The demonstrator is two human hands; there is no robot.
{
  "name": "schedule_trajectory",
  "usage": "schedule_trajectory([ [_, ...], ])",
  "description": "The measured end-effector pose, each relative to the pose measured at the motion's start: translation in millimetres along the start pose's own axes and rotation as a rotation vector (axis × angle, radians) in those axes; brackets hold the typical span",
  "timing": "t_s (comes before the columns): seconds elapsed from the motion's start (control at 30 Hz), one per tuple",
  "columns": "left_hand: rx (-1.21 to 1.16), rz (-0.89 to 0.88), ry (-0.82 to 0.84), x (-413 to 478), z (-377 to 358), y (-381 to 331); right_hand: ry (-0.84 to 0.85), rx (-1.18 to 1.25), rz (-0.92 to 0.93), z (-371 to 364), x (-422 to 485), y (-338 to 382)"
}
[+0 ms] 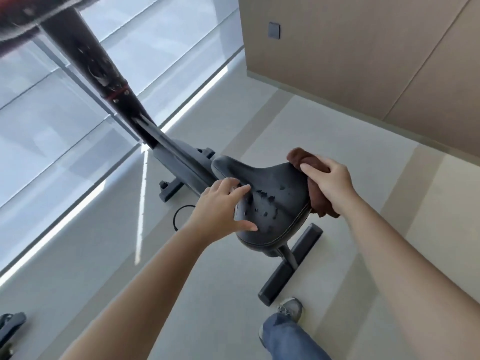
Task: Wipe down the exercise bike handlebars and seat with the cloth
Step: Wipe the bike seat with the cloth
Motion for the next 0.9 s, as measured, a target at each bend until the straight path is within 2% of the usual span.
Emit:
schedule_trajectory([
  [0.07,0.058,-0.070,0.083,14.9,2.3,6.4,-0.073,-0.034,0.008,-1.1,-7.0,-2.3],
  [0.2,0.102,-0.153,0.174,45.9,7.0,13.5,-0.487,0.000,-0.036,-14.4,-71.4,-14.8],
  [0.27,0.106,-0.182,0.202,53.0,5.1,13.6,-0.559,0.017,-0.015,-21.9,-86.3,-11.3],
  [0.33,0.098,-0.205,0.203,53.4,2.6,12.5,-0.527,0.012,-0.025,-16.9,-70.4,-9.8],
  [0.4,0.065,-0.218,0.188,53.1,1.5,13.2,-0.361,-0.025,-0.055,-7.1,-38.6,-7.9],
  [0.47,0.057,-0.235,0.176,53.2,1.0,13.7,-0.130,0.046,-0.069,-2.6,-10.7,-6.5],
  [0.53,0.058,-0.260,0.170,52.9,1.0,11.8,-0.039,0.173,-0.090,-1.7,-3.2,-7.0],
  [0.57,0.052,-0.274,0.172,52.5,0.7,11.0,-0.064,0.212,-0.099,-2.1,-6.9,-10.6],
  [0.7,0.029,-0.358,0.129,50.8,1.5,6.2,-0.440,0.331,-0.180,-19.0,-74.5,-45.1],
  [0.77,0.039,-0.375,0.136,50.2,1.1,4.5,-0.549,0.371,-0.224,-34.8,-102.3,-51.1],
  [0.83,0.048,-0.372,0.137,49.5,2.4,2.8,-0.553,0.358,-0.222,-30.5,-93.7,-43.5],
  [0.9,0.070,-0.376,0.140,49.4,1.9,0.0,-0.460,0.321,-0.211,-15.4,-63.0,-29.8],
])
Point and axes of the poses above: each hand's wrist, its own x-axis towards the middle knuckle, its own z-axis out of the back of the hand, y = z × x, the point moved 7 cm from there along x, towards the middle knuckle, and after that the axes turned 11 degrees about -x, right-handed, at the moved point
